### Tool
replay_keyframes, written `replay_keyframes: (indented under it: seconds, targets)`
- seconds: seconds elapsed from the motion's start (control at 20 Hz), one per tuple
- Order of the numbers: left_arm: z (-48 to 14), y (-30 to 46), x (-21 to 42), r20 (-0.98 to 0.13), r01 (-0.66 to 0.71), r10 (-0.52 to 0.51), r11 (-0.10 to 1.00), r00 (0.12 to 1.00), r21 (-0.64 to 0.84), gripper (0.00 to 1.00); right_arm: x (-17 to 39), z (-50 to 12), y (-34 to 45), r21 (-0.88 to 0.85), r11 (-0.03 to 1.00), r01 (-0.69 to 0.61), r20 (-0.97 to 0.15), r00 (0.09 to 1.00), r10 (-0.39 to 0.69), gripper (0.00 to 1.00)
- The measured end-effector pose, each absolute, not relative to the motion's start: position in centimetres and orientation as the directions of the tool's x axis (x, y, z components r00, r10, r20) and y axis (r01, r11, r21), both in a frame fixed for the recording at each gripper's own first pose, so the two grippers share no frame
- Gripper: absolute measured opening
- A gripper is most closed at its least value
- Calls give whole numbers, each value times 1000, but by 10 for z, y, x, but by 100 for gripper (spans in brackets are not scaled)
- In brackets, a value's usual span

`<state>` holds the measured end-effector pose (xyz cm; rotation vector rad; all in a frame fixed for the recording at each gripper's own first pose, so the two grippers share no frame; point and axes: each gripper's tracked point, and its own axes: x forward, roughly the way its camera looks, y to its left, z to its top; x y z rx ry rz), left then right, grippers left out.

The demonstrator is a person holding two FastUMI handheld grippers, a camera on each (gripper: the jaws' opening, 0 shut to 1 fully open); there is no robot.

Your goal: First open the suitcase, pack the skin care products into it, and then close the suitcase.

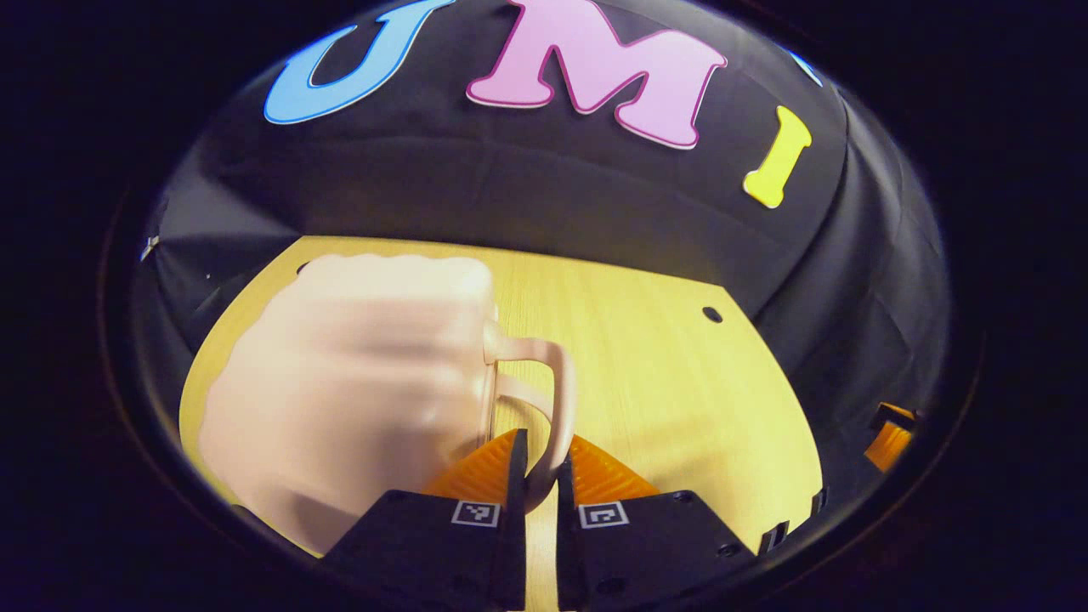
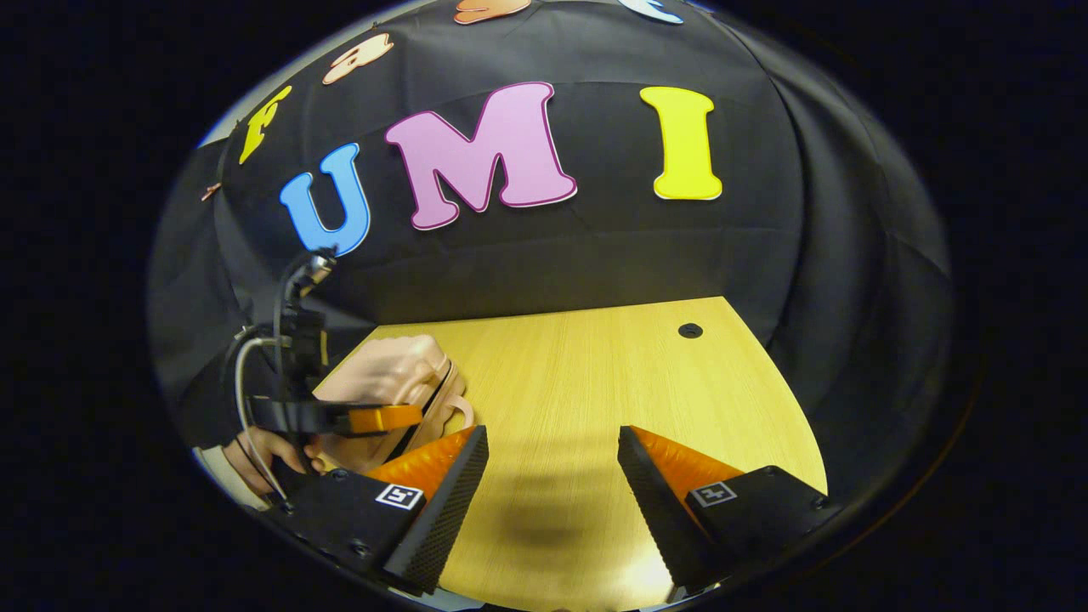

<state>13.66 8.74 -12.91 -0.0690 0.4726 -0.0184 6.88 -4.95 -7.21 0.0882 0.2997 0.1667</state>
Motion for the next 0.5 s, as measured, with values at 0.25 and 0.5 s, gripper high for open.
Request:
replay_keyframes:
  seconds: [0.25,0.5]
  targets:
    - [-98,68,122,-362,-54,9,992,932,-116,66,72,-69,-53,109,977,-184,-274,939,207,97]
    - [11,76,37,-30,-86,84,995,996,-49,97,65,-34,-36,76,977,-198,-210,955,210,97]
